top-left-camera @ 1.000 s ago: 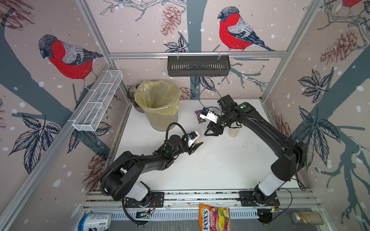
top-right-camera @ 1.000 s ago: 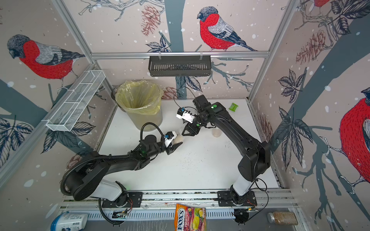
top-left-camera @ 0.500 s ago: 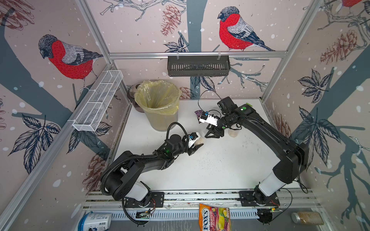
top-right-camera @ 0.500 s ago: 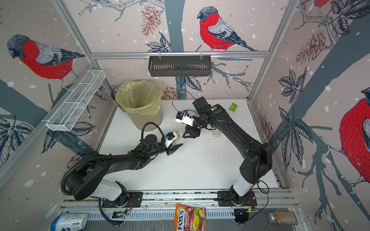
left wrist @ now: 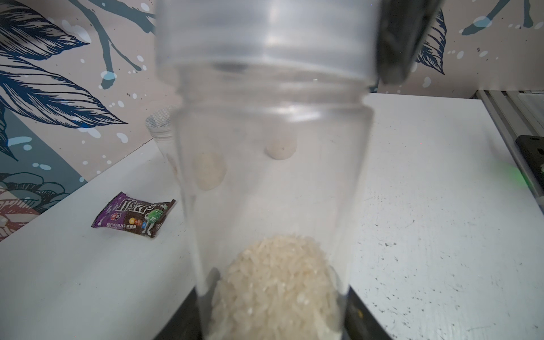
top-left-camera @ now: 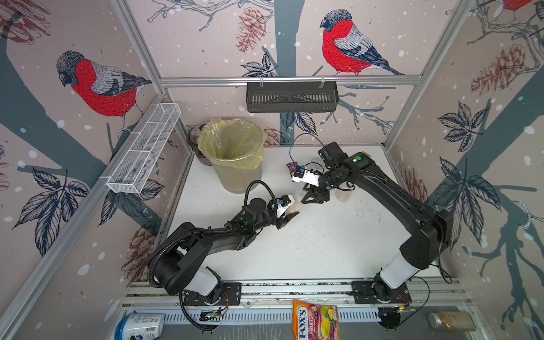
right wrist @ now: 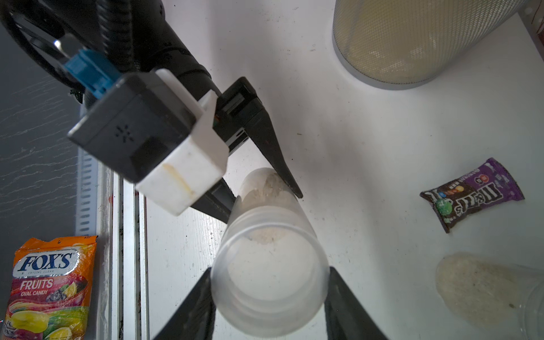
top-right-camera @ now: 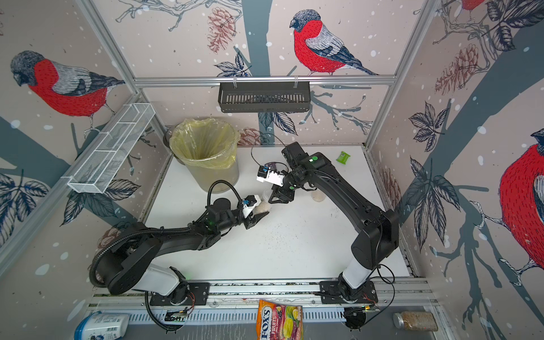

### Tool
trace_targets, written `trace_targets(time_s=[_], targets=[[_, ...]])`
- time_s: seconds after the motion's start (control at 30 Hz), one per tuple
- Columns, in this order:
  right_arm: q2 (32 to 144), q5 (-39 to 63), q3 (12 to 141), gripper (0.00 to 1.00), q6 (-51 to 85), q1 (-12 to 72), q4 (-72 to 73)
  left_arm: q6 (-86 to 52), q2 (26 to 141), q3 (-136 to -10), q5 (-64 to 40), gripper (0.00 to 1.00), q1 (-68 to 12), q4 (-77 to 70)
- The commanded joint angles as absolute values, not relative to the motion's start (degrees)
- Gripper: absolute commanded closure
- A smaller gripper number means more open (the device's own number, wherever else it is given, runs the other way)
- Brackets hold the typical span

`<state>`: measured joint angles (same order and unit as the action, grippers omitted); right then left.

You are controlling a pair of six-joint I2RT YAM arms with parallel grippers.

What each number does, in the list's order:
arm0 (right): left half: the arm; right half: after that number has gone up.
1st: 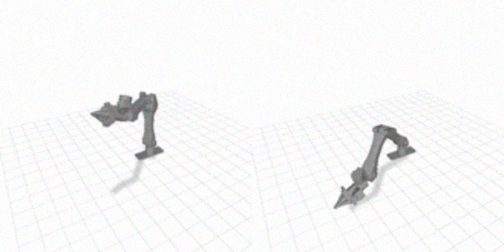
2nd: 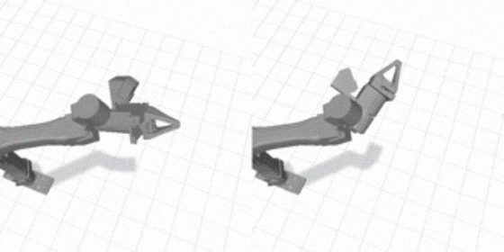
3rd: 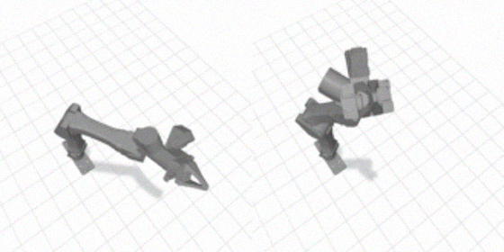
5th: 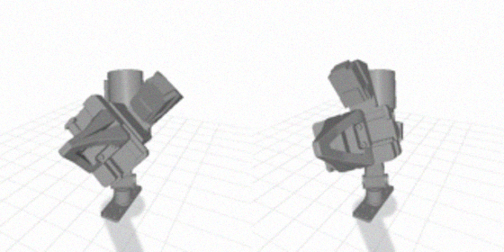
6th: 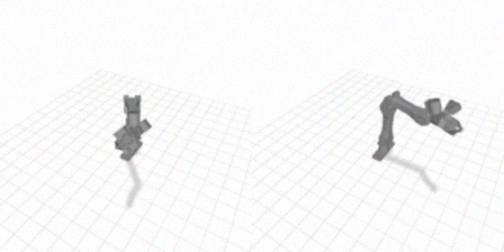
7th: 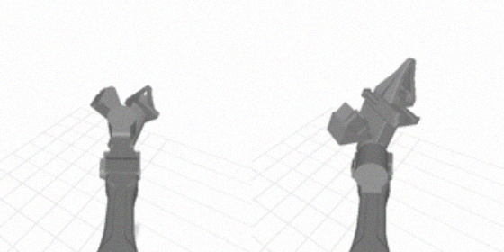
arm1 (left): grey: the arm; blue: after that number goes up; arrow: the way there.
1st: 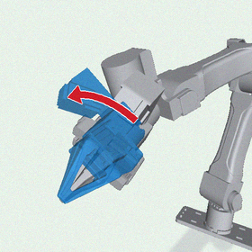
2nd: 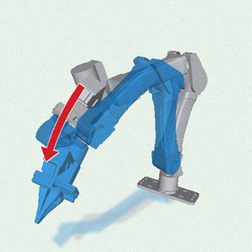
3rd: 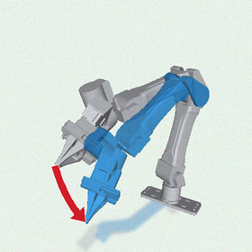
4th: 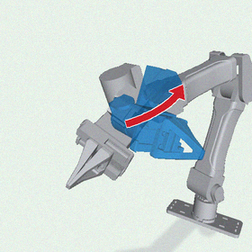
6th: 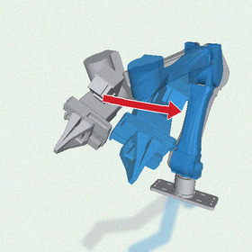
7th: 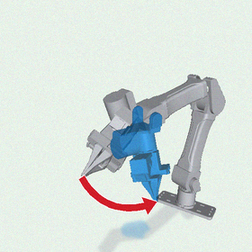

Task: Empty moldy rice from jars
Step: Unscrew the lid from the jar.

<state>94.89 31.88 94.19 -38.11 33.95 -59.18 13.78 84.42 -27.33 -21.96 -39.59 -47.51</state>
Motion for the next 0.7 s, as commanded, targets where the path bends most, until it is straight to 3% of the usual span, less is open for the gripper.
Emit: trace_targets(time_s=[0.0,0.67], targets=[[95.06,34.45,95.64,0.48,-39.9,34.08,-53.88,16.61,84.9,-26.98,-25.27,1.0,-39.65,-41.65],[93.52,32.96,88.96,0.35,-35.99,35.6,-46.65,16.52,84.6,-27.69,-24.69,1.0,-39.64,-42.28]])
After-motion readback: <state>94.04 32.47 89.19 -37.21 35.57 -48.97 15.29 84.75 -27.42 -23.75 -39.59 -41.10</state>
